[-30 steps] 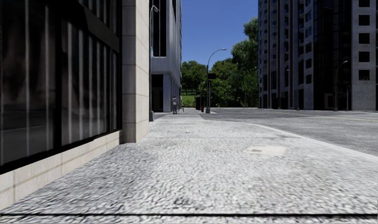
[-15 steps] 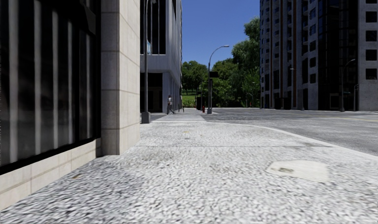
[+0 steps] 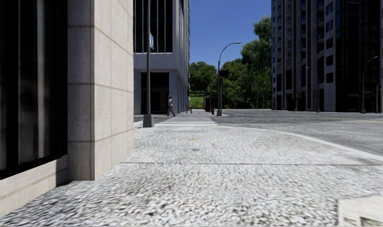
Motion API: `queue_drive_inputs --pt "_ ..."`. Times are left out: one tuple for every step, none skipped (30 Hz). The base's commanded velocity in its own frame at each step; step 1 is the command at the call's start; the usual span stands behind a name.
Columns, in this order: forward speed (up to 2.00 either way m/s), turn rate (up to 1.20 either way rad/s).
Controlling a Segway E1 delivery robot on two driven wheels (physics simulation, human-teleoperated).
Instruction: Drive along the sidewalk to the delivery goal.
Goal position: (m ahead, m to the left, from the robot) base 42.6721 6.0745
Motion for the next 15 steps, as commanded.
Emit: queue_drive_inputs --pt "2.0 0.09" --pt "2.0 0.01" --pt "2.0 0.0" --pt "2.0 0.0" --pt "2.0 0.0" --pt "2.0 0.0" --pt "2.0 0.0" --pt "2.0 0.0" --pt "2.0 0.0" --pt "2.0 0.0" --pt "2.0 0.0" --pt "2.0 0.0" --pt "2.0 0.0" --pt "2.0 0.0" --pt "2.0 0.0"
